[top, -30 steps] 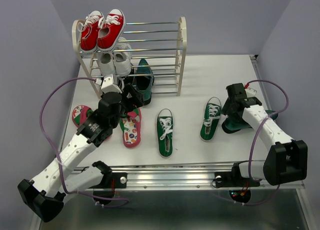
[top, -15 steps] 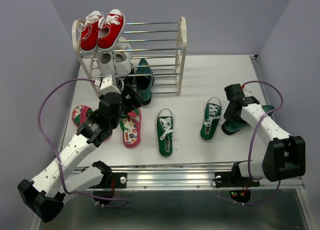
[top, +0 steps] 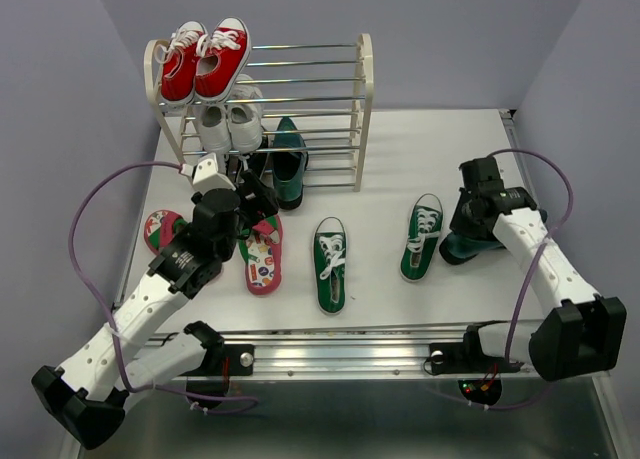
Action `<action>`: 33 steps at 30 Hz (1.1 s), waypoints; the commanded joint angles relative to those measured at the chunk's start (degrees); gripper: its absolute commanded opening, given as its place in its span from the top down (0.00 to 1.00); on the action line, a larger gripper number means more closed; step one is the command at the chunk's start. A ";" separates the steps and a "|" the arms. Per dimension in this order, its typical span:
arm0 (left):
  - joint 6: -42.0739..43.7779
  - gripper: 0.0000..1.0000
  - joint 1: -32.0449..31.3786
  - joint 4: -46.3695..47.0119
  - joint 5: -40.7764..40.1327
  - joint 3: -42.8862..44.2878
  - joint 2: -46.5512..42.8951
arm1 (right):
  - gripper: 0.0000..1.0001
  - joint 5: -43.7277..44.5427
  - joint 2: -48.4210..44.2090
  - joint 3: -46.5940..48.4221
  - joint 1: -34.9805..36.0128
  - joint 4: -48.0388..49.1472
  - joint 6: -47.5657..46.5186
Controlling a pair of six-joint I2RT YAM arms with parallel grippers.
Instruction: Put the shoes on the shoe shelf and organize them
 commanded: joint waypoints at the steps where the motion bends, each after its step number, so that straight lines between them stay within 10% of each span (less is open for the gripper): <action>1: 0.45 0.01 -0.11 0.36 -1.90 -1.08 -0.90 | 0.99 -2.70 -5.16 7.96 -0.12 3.33 -7.90; 33: 1.16 0.01 -0.11 0.27 -3.57 -2.66 -0.73 | 0.99 -33.99 -0.68 18.42 39.34 -0.38 -27.50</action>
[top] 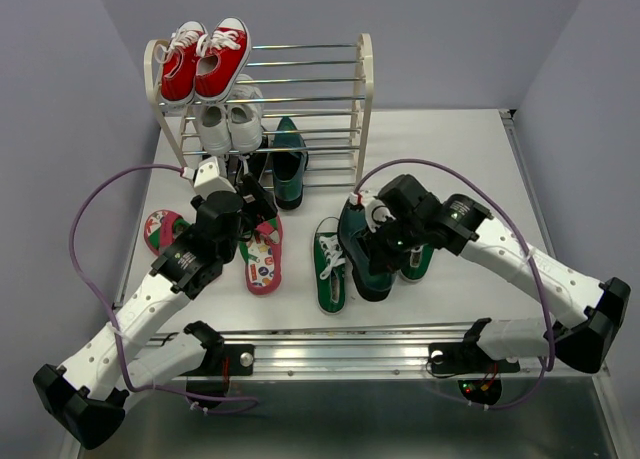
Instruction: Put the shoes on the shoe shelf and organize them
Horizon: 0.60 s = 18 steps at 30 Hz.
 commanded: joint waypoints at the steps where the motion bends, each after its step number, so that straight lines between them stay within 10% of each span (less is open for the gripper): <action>1: 1.07 0.01 -0.11 1.26 -1.89 -0.92 -0.55 | 0.99 -0.72 0.19 4.17 2.07 7.67 -6.55; 18: 1.77 0.01 -0.11 2.40 -1.71 -1.44 -0.90 | 0.99 16.94 10.64 6.37 4.54 25.07 -15.36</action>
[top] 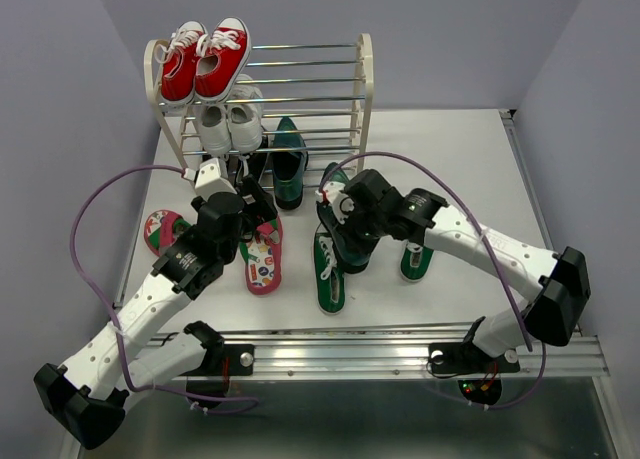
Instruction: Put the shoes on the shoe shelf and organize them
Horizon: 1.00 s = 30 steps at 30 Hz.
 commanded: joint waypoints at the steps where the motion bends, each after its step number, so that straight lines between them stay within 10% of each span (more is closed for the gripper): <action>1: 1.38 0.01 -0.11 2.03 -1.14 -0.57 -0.81 | 0.99 6.59 0.25 3.40 0.41 14.19 -4.35; 30: 1.38 0.01 -0.11 1.59 -1.85 -0.39 -1.25 | 0.99 10.28 15.19 13.68 -6.88 25.97 -5.41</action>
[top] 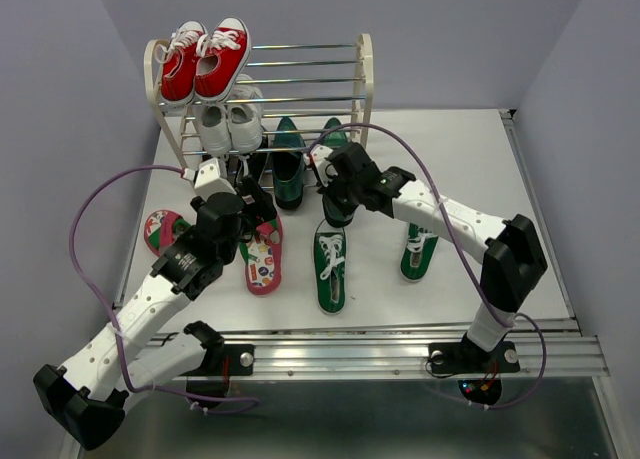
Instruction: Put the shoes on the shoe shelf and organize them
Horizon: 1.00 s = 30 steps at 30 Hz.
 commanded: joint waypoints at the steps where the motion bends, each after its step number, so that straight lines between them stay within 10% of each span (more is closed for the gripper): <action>1: 0.88 0.01 -0.11 1.59 -1.78 -0.57 -0.95 | 0.99 0.23 -0.50 4.79 -1.74 10.26 -2.48; 30: 1.14 0.01 -0.20 1.41 -1.96 -0.31 0.02 | 0.99 -2.59 10.66 13.49 -6.14 17.56 -5.38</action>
